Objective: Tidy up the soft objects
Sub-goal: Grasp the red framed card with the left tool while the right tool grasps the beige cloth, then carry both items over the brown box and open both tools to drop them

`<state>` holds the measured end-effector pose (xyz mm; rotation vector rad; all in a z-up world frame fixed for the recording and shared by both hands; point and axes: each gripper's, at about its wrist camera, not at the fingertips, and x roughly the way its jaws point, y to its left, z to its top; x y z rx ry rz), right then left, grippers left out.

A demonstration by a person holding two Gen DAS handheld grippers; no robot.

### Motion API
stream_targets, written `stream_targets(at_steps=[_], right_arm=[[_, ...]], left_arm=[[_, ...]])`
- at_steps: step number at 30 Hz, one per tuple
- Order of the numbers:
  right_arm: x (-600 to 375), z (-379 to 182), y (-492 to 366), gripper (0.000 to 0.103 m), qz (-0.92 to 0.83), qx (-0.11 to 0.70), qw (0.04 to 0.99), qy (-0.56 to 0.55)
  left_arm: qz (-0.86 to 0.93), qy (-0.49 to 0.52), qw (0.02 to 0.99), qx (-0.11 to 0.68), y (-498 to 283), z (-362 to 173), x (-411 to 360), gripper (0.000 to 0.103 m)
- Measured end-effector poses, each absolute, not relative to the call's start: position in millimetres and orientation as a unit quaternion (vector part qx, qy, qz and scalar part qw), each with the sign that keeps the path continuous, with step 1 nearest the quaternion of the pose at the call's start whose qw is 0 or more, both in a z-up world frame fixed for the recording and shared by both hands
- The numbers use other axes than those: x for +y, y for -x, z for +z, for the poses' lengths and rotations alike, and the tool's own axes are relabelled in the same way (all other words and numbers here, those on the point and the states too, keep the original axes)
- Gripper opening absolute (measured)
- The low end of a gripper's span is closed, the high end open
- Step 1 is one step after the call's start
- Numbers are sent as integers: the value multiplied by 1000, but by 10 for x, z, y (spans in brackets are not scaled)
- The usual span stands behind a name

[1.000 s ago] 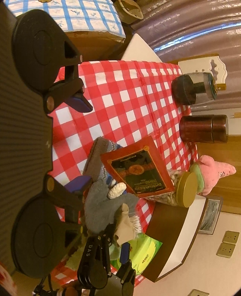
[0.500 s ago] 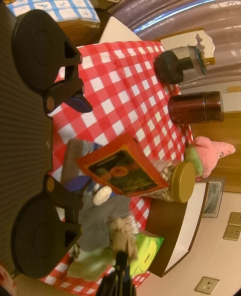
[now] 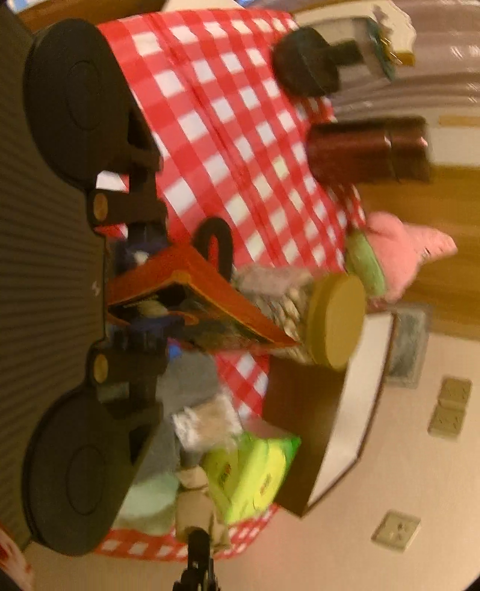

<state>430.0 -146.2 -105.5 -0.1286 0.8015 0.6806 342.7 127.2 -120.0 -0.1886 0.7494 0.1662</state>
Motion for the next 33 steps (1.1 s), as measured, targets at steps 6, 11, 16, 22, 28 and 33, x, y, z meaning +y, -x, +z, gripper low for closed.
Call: stream_targets(at_steps=[6, 11, 16, 22, 28, 33], right_arm=[[-1643, -1022, -4269, 7, 305, 388, 868, 46], [-1738, -942, -4228, 7, 307, 381, 872, 33], [-1871, -821, -4163, 7, 313, 368, 875, 18], [-2152, -736, -4244, 7, 317, 374, 871, -3], [-2543, -715, -4556, 7, 315, 386, 867, 11], [-2923, -714, -5017, 7, 305, 385, 871, 33]], left_arm=[[55, 56, 934, 349, -3380, -1098, 976, 1], [72, 17, 945, 318, -3253, -929, 798, 0], [81, 11, 952, 294, -3153, -690, 666, 0], [74, 21, 957, 279, -3132, -489, 416, 0], [87, 28, 957, 276, -3324, -415, 116, 0], [106, 28, 954, 278, -3650, -425, -77, 1]])
